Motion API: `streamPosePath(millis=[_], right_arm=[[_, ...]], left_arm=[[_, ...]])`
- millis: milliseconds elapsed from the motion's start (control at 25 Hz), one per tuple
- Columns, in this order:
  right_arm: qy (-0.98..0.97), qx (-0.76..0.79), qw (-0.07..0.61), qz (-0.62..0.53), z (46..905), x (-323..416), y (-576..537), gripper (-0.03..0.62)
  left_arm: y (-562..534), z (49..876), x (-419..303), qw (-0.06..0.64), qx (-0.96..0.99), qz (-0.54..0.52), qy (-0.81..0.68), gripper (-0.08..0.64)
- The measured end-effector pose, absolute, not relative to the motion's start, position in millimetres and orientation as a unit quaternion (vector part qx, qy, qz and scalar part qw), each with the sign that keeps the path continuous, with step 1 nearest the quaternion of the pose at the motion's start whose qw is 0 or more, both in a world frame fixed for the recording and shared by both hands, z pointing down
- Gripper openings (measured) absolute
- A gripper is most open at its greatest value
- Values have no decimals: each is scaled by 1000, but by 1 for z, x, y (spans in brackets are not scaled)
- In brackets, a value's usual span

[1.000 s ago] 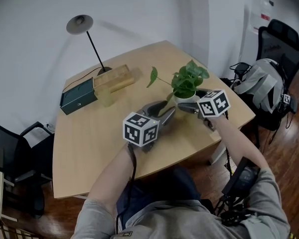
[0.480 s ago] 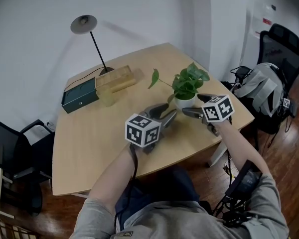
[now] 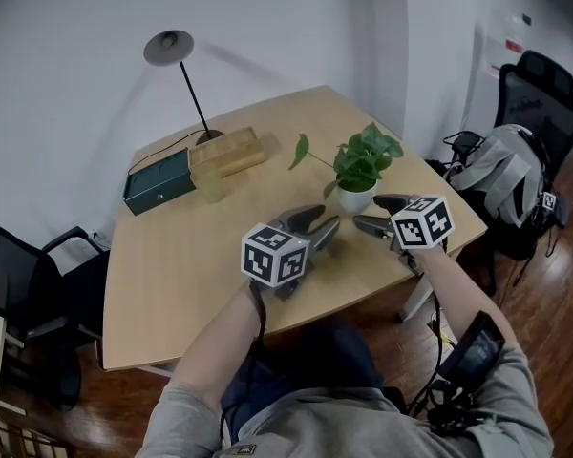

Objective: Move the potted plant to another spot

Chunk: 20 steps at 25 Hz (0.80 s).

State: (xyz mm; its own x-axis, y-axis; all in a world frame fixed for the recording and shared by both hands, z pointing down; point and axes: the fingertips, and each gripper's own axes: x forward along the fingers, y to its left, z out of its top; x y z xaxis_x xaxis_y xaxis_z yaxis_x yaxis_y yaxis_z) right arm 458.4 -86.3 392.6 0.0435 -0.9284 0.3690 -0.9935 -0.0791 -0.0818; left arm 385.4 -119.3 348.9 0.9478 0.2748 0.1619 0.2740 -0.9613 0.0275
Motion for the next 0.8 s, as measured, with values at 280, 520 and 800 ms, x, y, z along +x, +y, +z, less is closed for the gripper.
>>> streamPosePath(millis=[280, 520, 800], right_arm=[[-694, 699, 89, 148, 386, 418, -90, 108], [-719, 676, 94, 135, 379, 371, -97, 8], [-753, 640, 100, 114, 366, 310, -110, 8]], left_arm=[[-121, 352, 353, 11, 990, 73, 117, 93], [-125, 345, 313, 12, 995, 64, 79, 5], [-131, 342, 271, 9, 996, 69, 54, 5]])
